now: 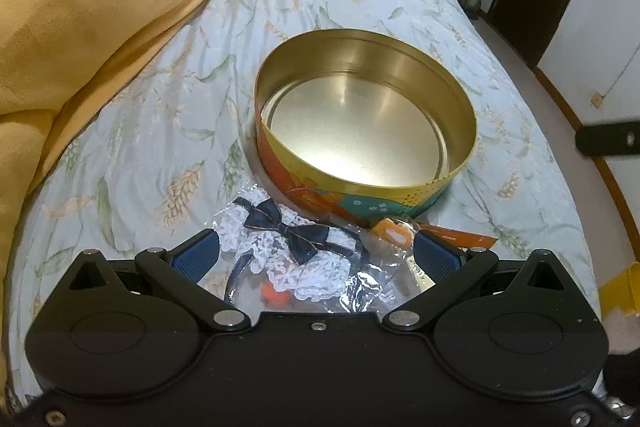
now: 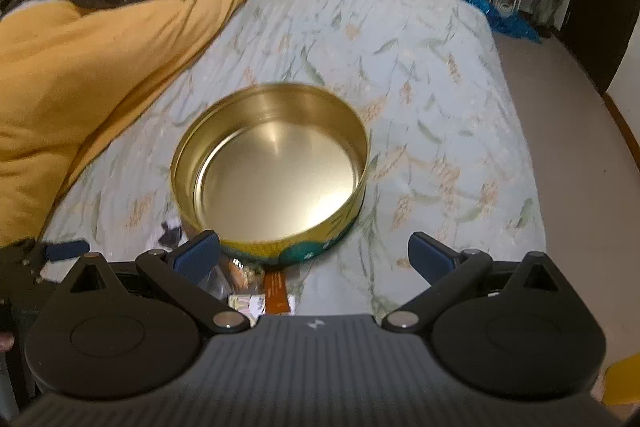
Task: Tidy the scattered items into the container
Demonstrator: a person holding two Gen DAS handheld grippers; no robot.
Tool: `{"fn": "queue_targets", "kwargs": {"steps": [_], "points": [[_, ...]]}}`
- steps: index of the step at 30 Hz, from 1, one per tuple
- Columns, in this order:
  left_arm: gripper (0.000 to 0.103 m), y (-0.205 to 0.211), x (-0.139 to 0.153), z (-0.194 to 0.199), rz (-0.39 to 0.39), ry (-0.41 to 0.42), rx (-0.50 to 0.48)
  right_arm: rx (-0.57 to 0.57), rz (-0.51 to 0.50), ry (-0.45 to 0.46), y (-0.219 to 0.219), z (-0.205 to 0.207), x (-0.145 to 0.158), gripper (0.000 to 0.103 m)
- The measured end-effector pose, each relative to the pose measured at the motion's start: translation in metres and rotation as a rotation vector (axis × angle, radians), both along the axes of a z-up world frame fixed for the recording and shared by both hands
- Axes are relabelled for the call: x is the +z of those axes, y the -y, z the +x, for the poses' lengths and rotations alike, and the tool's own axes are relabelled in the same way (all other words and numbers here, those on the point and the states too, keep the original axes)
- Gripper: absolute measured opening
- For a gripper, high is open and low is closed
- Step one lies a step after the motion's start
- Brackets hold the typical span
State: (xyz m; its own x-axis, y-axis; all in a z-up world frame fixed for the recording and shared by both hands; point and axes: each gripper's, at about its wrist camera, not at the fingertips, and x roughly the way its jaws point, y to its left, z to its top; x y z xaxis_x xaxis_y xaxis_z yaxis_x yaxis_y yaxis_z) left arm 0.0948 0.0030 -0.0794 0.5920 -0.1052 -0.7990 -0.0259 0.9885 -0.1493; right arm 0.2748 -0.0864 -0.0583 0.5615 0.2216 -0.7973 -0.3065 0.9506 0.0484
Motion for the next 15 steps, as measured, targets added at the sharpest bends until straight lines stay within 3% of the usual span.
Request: {"fn": "queue_targets", "kwargs": {"steps": [7, 15], "points": [[0.103, -0.001, -0.017, 0.004, 0.005, -0.054, -0.013, -0.030, 0.065, -0.045, 0.003, 0.001, -0.034, 0.103], [0.103, 0.005, -0.026, -0.007, 0.056, -0.053, -0.063, 0.009, 0.155, -0.002, 0.012, -0.020, -0.052, 0.103]]}}
